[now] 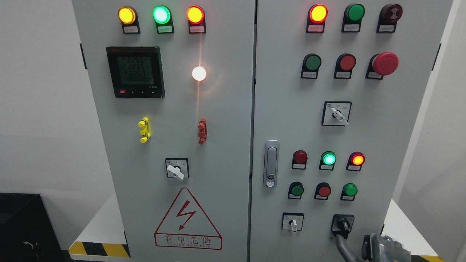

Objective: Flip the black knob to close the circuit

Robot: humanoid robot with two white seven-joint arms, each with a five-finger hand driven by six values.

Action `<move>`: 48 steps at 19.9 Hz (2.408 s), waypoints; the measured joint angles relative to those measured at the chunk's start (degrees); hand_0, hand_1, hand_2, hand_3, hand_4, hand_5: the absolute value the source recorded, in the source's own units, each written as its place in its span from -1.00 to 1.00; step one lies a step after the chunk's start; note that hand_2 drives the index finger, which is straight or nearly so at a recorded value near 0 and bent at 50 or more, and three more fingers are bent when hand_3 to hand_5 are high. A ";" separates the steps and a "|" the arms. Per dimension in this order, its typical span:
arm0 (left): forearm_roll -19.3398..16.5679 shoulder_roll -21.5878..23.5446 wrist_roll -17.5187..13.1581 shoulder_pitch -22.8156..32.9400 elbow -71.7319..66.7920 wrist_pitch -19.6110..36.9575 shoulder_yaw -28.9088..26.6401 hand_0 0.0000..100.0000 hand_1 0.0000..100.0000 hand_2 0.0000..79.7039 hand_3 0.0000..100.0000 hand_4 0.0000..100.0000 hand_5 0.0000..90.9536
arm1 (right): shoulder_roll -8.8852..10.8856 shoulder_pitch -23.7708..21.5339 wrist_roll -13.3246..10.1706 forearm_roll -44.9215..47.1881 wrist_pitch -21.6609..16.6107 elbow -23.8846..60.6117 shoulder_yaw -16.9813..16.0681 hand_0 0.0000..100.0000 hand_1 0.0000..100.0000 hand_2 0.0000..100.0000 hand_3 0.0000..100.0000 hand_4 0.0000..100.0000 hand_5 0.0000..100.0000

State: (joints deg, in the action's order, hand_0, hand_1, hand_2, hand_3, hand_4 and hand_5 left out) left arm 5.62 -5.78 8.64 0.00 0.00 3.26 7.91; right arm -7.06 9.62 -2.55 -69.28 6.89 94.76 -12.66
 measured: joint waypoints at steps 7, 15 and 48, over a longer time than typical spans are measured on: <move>0.00 0.00 0.00 0.00 0.00 0.00 0.00 -0.76 0.11 -1.00 -1.00 -1.00 -1.00 | -0.18 -5.01 -3.11 7.44 0.10 4.74 2.19 -1.00 -1.00 0.64 1.00 0.88 0.86; 0.00 0.00 0.00 0.00 0.00 0.00 0.00 -0.76 0.11 -1.00 -1.00 -1.00 -1.00 | -0.26 -10.00 -7.90 24.94 -0.59 9.93 6.33 -1.00 -0.98 0.28 0.85 0.73 0.63; 0.00 -0.01 0.00 0.00 0.00 0.00 0.00 -0.76 0.11 -1.00 -1.00 -1.00 -1.00 | 0.00 -21.29 1.70 75.02 -13.25 16.56 12.34 -1.00 -1.00 -0.93 -0.72 -0.84 -1.00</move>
